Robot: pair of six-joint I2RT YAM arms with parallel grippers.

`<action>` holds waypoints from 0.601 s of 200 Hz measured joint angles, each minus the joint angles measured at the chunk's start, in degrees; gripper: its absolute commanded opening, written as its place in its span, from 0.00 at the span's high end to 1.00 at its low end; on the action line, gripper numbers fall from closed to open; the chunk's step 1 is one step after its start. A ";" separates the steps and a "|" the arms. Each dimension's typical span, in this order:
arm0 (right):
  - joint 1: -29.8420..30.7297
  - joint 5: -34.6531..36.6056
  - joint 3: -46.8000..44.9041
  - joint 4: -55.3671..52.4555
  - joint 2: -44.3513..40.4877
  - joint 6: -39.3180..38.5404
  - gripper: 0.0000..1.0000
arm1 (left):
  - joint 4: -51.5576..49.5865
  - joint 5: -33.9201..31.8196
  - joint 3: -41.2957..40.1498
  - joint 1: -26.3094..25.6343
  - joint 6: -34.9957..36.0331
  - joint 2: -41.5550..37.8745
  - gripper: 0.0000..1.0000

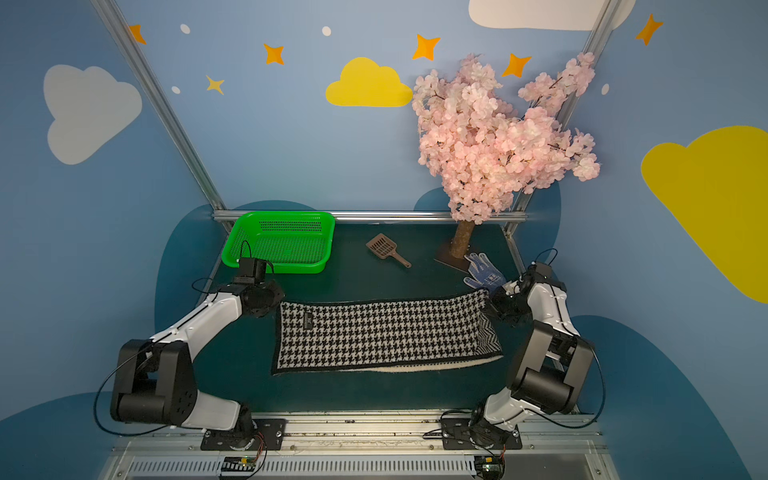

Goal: Roll up the scarf and place it into the basket
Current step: Flatten out the scarf at the center of the board.

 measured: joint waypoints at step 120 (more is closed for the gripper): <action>1.92 -6.93 0.09 -0.04 -6.25 0.92 1.00 | -2.36 -3.89 7.50 -18.40 -5.18 -3.23 0.00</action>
